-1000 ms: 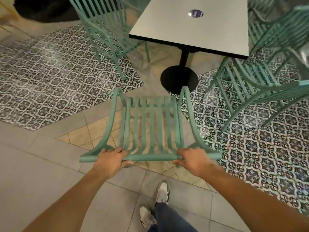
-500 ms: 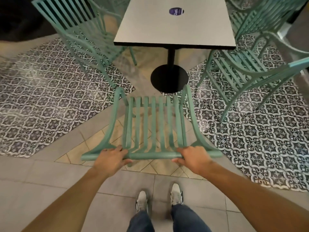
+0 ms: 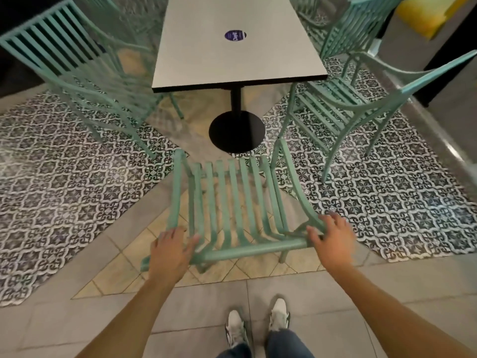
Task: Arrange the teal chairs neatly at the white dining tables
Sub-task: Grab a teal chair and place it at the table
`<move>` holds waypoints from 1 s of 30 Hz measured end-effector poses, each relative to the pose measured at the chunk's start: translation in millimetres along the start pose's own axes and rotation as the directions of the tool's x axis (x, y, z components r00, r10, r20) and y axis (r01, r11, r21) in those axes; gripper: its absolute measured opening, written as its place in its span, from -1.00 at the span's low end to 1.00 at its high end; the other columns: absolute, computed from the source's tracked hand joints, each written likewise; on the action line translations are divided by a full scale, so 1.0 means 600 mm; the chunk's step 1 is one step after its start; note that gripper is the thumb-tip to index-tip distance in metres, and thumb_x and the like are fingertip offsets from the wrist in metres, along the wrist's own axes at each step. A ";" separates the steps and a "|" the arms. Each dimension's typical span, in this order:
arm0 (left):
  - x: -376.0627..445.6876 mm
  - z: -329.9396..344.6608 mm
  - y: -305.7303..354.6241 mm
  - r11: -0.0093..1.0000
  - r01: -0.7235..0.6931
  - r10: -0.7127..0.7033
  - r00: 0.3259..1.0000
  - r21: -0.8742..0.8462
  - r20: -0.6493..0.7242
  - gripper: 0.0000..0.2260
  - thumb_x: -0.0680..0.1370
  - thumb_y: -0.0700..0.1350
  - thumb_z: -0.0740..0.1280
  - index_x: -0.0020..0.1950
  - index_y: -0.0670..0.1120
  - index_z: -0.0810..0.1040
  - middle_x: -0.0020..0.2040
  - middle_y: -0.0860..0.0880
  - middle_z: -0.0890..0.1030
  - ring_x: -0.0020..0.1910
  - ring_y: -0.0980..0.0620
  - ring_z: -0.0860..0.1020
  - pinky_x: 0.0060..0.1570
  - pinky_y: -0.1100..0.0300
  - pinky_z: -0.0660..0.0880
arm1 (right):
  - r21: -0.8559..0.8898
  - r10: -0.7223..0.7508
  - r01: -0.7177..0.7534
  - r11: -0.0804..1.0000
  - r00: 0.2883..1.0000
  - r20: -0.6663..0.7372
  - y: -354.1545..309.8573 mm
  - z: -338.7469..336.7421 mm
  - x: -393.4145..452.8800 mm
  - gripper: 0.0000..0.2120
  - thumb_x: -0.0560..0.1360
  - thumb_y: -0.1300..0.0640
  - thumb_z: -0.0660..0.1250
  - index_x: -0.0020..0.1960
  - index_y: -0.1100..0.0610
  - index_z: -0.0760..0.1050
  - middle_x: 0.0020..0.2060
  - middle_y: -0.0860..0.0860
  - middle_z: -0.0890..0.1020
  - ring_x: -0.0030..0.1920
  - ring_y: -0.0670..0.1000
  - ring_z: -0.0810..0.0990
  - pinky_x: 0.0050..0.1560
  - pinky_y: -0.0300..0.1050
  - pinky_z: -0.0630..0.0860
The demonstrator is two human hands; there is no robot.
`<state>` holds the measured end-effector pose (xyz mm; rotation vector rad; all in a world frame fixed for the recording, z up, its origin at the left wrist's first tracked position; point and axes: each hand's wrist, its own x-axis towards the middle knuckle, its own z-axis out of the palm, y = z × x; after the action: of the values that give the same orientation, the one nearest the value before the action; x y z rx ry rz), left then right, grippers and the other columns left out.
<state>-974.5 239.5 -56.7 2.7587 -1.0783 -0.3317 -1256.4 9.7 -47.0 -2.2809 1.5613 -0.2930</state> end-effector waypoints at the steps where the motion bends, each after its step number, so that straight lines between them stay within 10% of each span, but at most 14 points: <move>1: -0.006 -0.001 -0.017 0.984 0.155 -0.166 0.977 -0.091 -0.133 -0.57 0.58 0.21 0.16 0.27 -0.07 0.46 0.19 -0.11 0.52 0.19 -0.16 0.45 0.16 -0.10 0.35 | 0.173 0.239 -0.223 0.959 0.968 -0.079 0.002 -0.008 -0.002 -0.50 0.48 -0.04 0.36 0.36 0.10 0.39 0.35 0.12 0.40 0.33 0.15 0.35 0.33 0.14 0.33; 3: -0.025 0.004 -0.055 0.790 0.485 -0.571 0.805 -0.374 -0.161 -0.54 0.57 0.11 0.26 0.36 -0.15 0.39 0.28 -0.25 0.45 0.24 -0.29 0.41 0.18 -0.19 0.36 | 0.622 0.667 -0.584 0.521 0.734 0.130 0.000 -0.014 -0.003 -0.38 0.49 0.07 0.40 0.46 0.17 0.23 0.41 0.18 0.32 0.37 0.19 0.33 0.35 0.11 0.30; 5: -0.040 0.013 -0.073 0.311 0.640 -0.796 0.579 -0.703 0.175 -0.45 0.55 0.13 0.31 0.43 -0.13 0.30 0.31 -0.27 0.44 0.15 -0.29 0.48 0.12 -0.20 0.45 | 0.765 0.654 -0.644 -0.004 0.577 0.490 0.000 -0.004 -0.001 -0.45 0.53 0.08 0.35 0.45 0.17 0.24 0.39 0.17 0.37 0.36 0.16 0.37 0.31 0.12 0.33; 7: -0.038 0.016 -0.066 -0.218 0.567 -0.673 0.502 -0.794 0.543 -0.51 0.56 0.07 0.33 0.39 -0.13 0.32 0.25 -0.24 0.49 0.01 -0.23 0.55 -0.03 -0.14 0.56 | 0.743 0.565 -0.626 -0.235 0.534 0.629 -0.006 0.005 0.009 -0.55 0.57 0.10 0.29 0.40 0.19 0.29 0.28 0.15 0.47 0.23 0.12 0.47 0.21 0.07 0.42; 9: -0.028 0.006 -0.055 -0.446 0.504 -0.529 0.518 -0.740 0.672 -0.67 0.57 -0.10 0.33 0.28 -0.19 0.40 0.20 -0.26 0.51 -0.06 -0.22 0.57 -0.20 -0.11 0.63 | 0.728 0.585 -0.589 -0.350 0.470 0.661 -0.018 0.008 0.023 -0.56 0.56 0.13 0.30 0.38 0.23 0.29 0.17 0.15 0.48 0.10 0.11 0.49 0.11 -0.03 0.48; 14: -0.004 -0.009 -0.058 -0.528 0.499 -0.500 0.472 -0.688 0.726 -0.62 0.57 -0.22 0.30 0.36 -0.26 0.36 0.30 -0.32 0.44 0.11 -0.26 0.52 0.06 -0.11 0.56 | 0.672 0.589 -0.599 -0.435 0.375 0.716 -0.032 0.013 0.047 -0.54 0.51 0.13 0.37 0.33 0.20 0.31 0.21 0.14 0.47 0.05 0.15 0.48 0.08 0.03 0.51; 23: 0.063 -0.010 -0.021 -0.538 0.490 -0.530 0.436 -0.686 0.727 -0.59 0.56 -0.22 0.33 0.37 -0.26 0.34 0.30 -0.32 0.44 0.18 -0.28 0.52 -0.02 -0.13 0.57 | 0.720 0.607 -0.618 -0.316 0.451 0.654 -0.033 -0.002 0.120 -0.45 0.56 0.03 0.31 0.45 0.23 0.24 0.36 0.18 0.42 0.34 0.18 0.42 0.32 0.08 0.42; 30: 0.172 -0.004 0.019 -0.515 0.468 -0.537 0.478 -0.718 0.696 -0.59 0.56 -0.22 0.31 0.38 -0.27 0.33 0.29 -0.33 0.40 0.08 -0.27 0.49 -0.02 -0.12 0.55 | 0.731 0.622 -0.648 -0.214 0.487 0.613 -0.024 -0.009 0.228 -0.53 0.55 0.12 0.32 0.38 0.28 0.30 0.20 0.21 0.49 0.09 0.17 0.50 0.15 0.08 0.52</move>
<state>-907.4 160.8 -67.2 1.3311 0.8515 -0.7462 -1195.7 -114.0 -40.3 -0.2748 1.5715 -0.6638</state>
